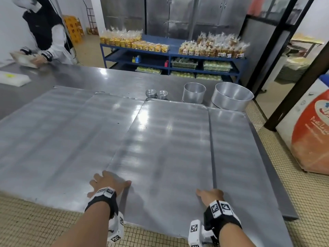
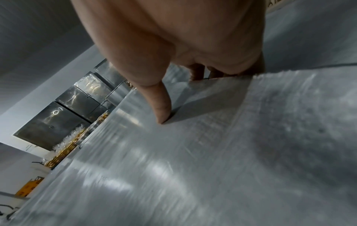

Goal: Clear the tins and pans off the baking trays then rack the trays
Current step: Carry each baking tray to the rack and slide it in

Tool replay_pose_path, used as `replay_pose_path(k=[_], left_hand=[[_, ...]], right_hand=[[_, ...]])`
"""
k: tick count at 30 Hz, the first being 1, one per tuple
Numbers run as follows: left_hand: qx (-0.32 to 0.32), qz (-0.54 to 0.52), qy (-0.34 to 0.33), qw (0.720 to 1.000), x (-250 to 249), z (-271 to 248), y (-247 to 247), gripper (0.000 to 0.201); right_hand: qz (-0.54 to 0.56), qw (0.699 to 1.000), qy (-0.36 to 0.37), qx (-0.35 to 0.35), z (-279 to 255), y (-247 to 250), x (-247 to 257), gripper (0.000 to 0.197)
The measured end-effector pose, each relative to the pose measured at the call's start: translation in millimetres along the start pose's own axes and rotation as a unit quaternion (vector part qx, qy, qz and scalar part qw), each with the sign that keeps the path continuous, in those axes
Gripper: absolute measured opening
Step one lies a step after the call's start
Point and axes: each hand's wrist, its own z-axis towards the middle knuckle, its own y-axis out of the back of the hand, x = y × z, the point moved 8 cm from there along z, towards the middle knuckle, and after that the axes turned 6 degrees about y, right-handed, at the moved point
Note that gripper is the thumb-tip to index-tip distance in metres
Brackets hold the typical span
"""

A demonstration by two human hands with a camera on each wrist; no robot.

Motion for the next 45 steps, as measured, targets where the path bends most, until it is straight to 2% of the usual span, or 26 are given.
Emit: replay_pose_path(k=[2, 5, 10, 12, 14, 16, 18, 19, 22, 24, 28, 34, 40, 45], left_hand=[[0.015, -0.006, 0.022, 1.0, 4, 8, 3, 0.119], [0.05, -0.083, 0.036, 0.995, 18, 35, 0, 0.124], [0.112, -0.21, -0.013, 0.971, 21, 35, 13, 0.083], [0.144, -0.219, -0.014, 0.965, 21, 28, 14, 0.076], [0.158, -0.226, -0.019, 0.961, 19, 31, 10, 0.083], [0.146, -0.207, -0.026, 0.967, 18, 80, -21, 0.101], [0.113, -0.191, -0.012, 0.975, 17, 103, -37, 0.118], [0.109, -0.198, -0.009, 0.974, 16, 93, -34, 0.117], [0.123, -0.217, -0.022, 0.968, 18, 29, 1, 0.083], [0.109, -0.227, -0.01, 0.968, 25, 19, 12, 0.074], [0.094, -0.212, -0.032, 0.972, 37, 25, 20, 0.066], [0.064, -0.219, -0.046, 0.972, 69, 35, 31, 0.065], [0.052, -0.215, -0.031, 0.975, 111, 37, 44, 0.065], [0.033, -0.21, -0.019, 0.977, 150, 33, 59, 0.064]], right_hand=[[0.007, 1.0, -0.002, -0.005, 0, 1, 0, 0.076], [0.012, 1.0, 0.008, -0.011, -2, 3, 7, 0.078], [0.003, 1.0, 0.023, -0.011, -6, 9, 13, 0.078], [0.0, 1.0, 0.019, 0.0, -7, 14, 14, 0.07], [-0.003, 1.0, 0.025, -0.007, -10, 24, 17, 0.059], [-0.006, 0.999, 0.031, -0.017, -12, 35, 18, 0.054], [-0.012, 0.999, 0.038, -0.025, -21, 42, 18, 0.052], [-0.016, 0.999, 0.038, -0.027, -25, 45, 16, 0.051], [-0.043, 0.998, 0.04, -0.033, -37, 44, 4, 0.048], [-0.047, 0.997, 0.045, -0.038, -47, 36, -3, 0.046], [-0.066, 0.996, 0.038, -0.043, -75, 21, -13, 0.049], [-0.022, 0.995, 0.054, -0.087, -110, 13, -17, 0.056], [-0.066, 0.996, 0.065, -0.014, -126, -16, -23, 0.052], [-0.053, 0.996, 0.071, 0.001, -145, -33, -28, 0.046]])
